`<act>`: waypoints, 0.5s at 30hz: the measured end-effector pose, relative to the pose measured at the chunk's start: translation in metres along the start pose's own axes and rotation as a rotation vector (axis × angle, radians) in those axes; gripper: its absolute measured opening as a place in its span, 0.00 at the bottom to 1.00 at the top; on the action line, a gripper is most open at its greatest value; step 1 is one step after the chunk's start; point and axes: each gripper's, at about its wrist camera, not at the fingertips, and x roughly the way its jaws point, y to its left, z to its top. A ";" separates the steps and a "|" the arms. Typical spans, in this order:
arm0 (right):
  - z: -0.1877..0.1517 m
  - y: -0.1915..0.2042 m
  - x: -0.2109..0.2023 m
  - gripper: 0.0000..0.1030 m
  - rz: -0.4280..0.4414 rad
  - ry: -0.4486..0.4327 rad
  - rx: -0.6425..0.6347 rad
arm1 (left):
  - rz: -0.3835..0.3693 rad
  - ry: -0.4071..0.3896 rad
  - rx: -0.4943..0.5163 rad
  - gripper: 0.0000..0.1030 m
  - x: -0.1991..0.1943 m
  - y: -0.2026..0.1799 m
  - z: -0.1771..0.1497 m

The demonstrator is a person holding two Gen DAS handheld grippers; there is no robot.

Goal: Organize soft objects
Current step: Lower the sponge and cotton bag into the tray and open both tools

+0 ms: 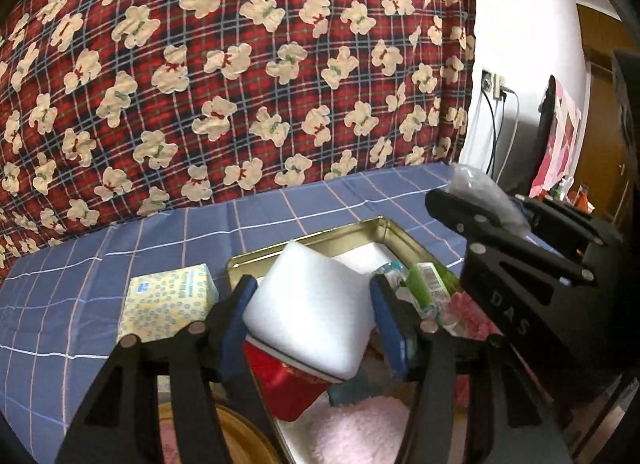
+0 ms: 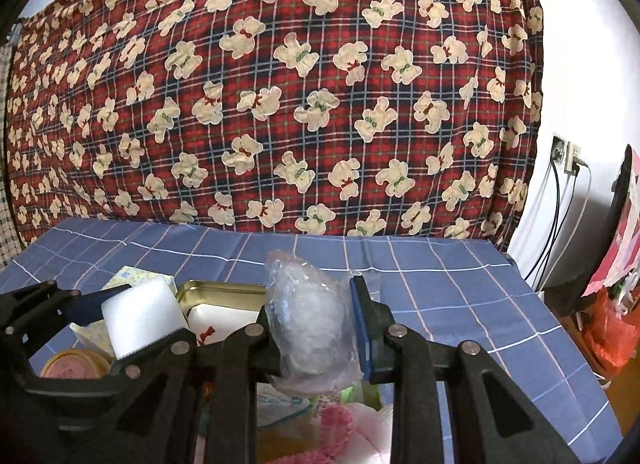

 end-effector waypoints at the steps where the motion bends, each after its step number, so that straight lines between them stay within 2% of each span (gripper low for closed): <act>1: 0.000 0.000 0.001 0.27 0.002 0.006 -0.003 | 0.000 0.002 0.008 0.58 0.001 -0.003 0.000; 2: 0.000 -0.001 0.002 0.28 0.006 0.012 -0.002 | 0.003 0.002 0.014 0.59 0.001 -0.004 -0.001; 3: 0.000 -0.002 0.002 0.34 0.014 0.013 0.000 | 0.008 0.000 0.019 0.64 0.001 -0.005 -0.001; 4: 0.000 -0.002 0.002 0.44 0.022 0.008 0.005 | 0.011 -0.005 0.022 0.64 0.000 -0.006 -0.001; 7: -0.001 -0.005 0.001 0.56 0.027 0.009 0.017 | 0.016 -0.010 0.033 0.65 -0.002 -0.007 -0.001; 12: -0.002 -0.004 -0.002 0.59 0.034 0.003 0.018 | 0.023 -0.019 0.039 0.66 -0.007 -0.007 -0.001; 15: -0.004 -0.004 -0.005 0.69 0.040 0.002 0.022 | 0.033 -0.027 0.040 0.70 -0.011 -0.006 -0.002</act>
